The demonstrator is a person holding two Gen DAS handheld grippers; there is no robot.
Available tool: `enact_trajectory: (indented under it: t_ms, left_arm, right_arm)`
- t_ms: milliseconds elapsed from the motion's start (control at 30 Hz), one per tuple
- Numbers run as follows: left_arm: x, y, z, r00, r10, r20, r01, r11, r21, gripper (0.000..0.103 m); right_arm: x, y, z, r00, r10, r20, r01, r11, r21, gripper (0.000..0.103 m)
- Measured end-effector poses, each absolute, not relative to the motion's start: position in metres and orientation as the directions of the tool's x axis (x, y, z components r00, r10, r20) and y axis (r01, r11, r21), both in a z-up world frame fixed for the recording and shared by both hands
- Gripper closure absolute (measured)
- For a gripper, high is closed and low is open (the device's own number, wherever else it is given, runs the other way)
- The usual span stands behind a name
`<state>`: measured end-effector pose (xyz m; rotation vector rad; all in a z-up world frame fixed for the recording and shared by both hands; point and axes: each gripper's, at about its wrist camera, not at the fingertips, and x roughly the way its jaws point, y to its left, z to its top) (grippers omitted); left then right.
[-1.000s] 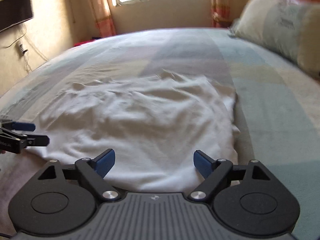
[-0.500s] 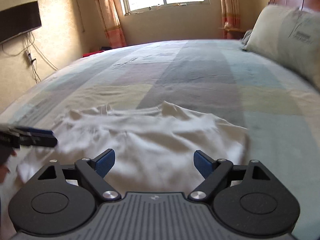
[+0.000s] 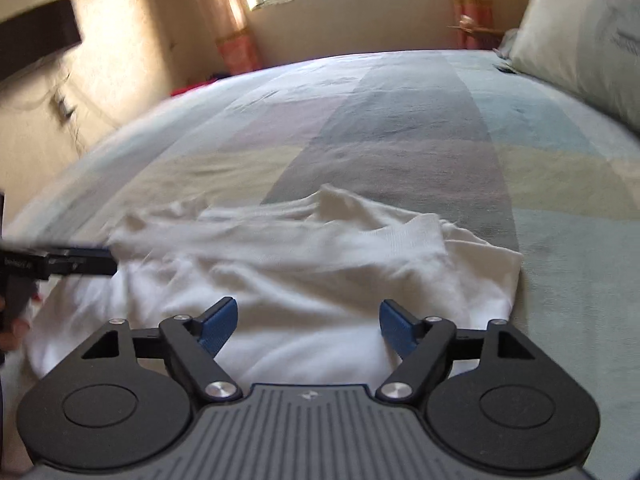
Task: Fold clothes
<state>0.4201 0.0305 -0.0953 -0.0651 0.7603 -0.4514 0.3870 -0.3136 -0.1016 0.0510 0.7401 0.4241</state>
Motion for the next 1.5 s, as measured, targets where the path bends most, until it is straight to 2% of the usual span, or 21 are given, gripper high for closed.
enact_trajectory:
  t_ms: [133,333,433,500,567,733,933,1100,1267,1333,1400,1500]
  left_arm:
    - [0.365,0.020,-0.078,0.655,-0.383,-0.651,0.491,0.871,-0.019,0.002]
    - [0.274,0.001,-0.089,0.722,-0.218,-0.657,0.588,0.694,0.415,0.001]
    - [0.247,-0.008,-0.107,0.739,-0.162,-0.654,0.608,0.580,0.542,0.001]
    - [0.239,-0.011,-0.113,0.768,-0.163,-0.619,0.593,0.546,0.592,0.001]
    - [0.241,-0.014,-0.113,0.772,-0.169,-0.613,0.592,0.541,0.597,0.001]
    - [0.266,-0.009,-0.107,0.722,-0.220,-0.656,0.625,0.614,0.482,0.000]
    - [0.269,-0.013,-0.111,0.739,-0.210,-0.640,0.603,0.630,0.490,0.000]
    - [0.275,-0.009,-0.112,0.723,-0.215,-0.657,0.592,0.683,0.428,0.000]
    - [0.274,-0.009,-0.114,0.738,-0.234,-0.633,0.576,0.706,0.411,0.000]
    - [0.276,-0.011,-0.113,0.742,-0.237,-0.628,0.578,0.701,0.418,0.000]
    - [0.272,-0.015,-0.111,0.748,-0.217,-0.628,0.588,0.656,0.473,0.000]
    - [0.260,-0.020,-0.112,0.796,-0.154,-0.586,0.571,0.511,0.642,0.000]
  right_arm:
    - [0.329,-0.293,-0.087,0.642,0.362,-0.675,-0.493,0.870,-0.002,0.015]
    - [0.249,-0.282,-0.103,0.669,0.177,-0.722,-0.565,0.753,-0.339,0.015]
    - [0.231,-0.280,-0.115,0.684,0.102,-0.722,-0.561,0.706,-0.432,0.014]
    - [0.228,-0.277,-0.118,0.690,0.084,-0.719,-0.555,0.700,-0.450,0.014]
    - [0.229,-0.273,-0.119,0.690,0.073,-0.720,-0.545,0.707,-0.450,0.013]
    - [0.237,-0.273,-0.119,0.675,0.049,-0.736,-0.522,0.737,-0.429,0.006]
    - [0.243,-0.277,-0.121,0.658,0.049,-0.751,-0.499,0.775,-0.387,0.000]
    - [0.256,-0.289,-0.123,0.601,0.096,-0.793,-0.489,0.829,-0.270,0.000]
    - [0.260,-0.300,-0.131,0.612,0.189,-0.768,-0.421,0.900,-0.114,0.000]
    - [0.260,-0.299,-0.131,0.603,0.192,-0.774,-0.409,0.907,-0.095,0.000]
    - [0.260,-0.294,-0.123,0.605,0.157,-0.781,-0.414,0.899,-0.140,0.000]
    - [0.249,-0.278,-0.118,0.685,0.035,-0.727,-0.461,0.794,-0.396,0.000]
